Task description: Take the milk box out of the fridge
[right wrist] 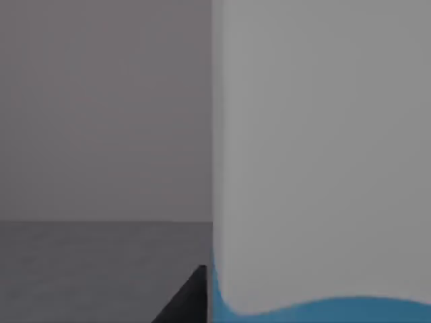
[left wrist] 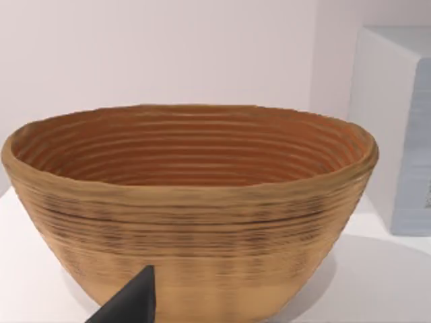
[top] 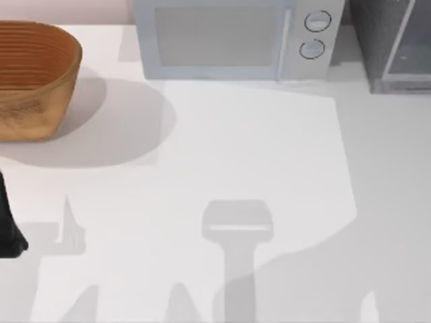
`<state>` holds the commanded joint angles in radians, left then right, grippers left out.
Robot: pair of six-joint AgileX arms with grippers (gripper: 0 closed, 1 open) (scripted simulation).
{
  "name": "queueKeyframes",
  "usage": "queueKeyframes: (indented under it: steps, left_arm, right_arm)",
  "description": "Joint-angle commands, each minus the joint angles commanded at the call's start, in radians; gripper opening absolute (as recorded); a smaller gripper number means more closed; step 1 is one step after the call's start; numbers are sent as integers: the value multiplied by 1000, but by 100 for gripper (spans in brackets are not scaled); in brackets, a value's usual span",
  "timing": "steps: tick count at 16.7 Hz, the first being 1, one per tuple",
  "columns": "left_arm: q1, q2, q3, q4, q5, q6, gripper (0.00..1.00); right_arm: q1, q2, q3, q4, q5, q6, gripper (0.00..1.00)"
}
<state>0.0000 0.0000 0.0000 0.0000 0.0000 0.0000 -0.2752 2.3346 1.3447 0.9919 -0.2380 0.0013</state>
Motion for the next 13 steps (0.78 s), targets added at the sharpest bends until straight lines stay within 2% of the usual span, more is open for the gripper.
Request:
queueKeyframes:
  steps: [2, 3, 13]
  left_arm:
    - [0, 0, 0, 0, 0, 0, 100]
    - [0, 0, 0, 0, 0, 0, 100]
    - [0, 0, 0, 0, 0, 0, 100]
  right_arm:
    - [0, 0, 0, 0, 0, 0, 2]
    - [0, 0, 0, 0, 0, 0, 0]
    - [-3, -19, 4, -17, -1, 2, 0]
